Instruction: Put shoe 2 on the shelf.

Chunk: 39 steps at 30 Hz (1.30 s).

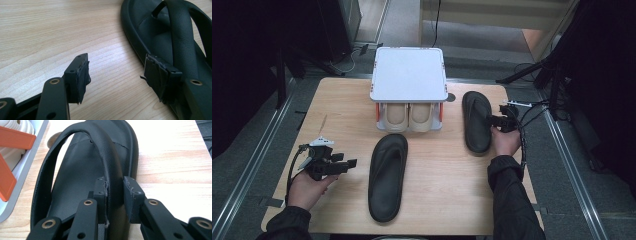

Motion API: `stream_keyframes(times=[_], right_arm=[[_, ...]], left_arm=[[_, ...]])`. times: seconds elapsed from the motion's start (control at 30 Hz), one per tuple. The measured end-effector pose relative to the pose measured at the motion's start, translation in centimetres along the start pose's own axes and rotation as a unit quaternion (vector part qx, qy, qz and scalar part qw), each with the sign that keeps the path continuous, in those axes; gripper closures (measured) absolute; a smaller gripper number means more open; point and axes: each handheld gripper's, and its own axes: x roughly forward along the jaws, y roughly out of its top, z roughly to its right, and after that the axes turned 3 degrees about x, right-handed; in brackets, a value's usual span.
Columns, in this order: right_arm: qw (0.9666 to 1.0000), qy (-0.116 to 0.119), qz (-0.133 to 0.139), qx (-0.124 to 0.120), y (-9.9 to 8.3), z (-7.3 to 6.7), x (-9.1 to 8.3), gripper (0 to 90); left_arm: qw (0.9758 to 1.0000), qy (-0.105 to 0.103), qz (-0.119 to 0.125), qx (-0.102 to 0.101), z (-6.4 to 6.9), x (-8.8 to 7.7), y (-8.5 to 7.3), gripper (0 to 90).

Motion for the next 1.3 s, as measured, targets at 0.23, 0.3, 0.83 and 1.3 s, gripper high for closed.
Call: stream_keyframes(times=[0.23, 0.3, 0.83, 1.3], right_arm=[[1.0000, 0.003, -0.001, 0.000, 0.2, -0.2, -0.2, 75.2], [1.0000, 0.006, -0.001, 0.002, 0.2, -0.2, -0.3, 75.5], [0.9998, 0.017, -0.002, -0.004, -0.1, -0.4, -2.0, 76.0], [0.9994, 0.030, -0.004, -0.017, -2.2, -1.0, -4.7, 76.0]], left_arm=[[1.0000, -0.001, 0.000, 0.000, 0.0, 0.0, 0.0, 37.2], [1.0000, 0.000, -0.001, 0.000, 0.0, 0.0, 0.0, 37.2], [1.0000, -0.008, 0.000, 0.004, 0.2, 0.3, 0.5, 37.2], [0.9994, -0.023, -0.002, 0.026, 0.7, 1.5, 1.9, 36.8]])
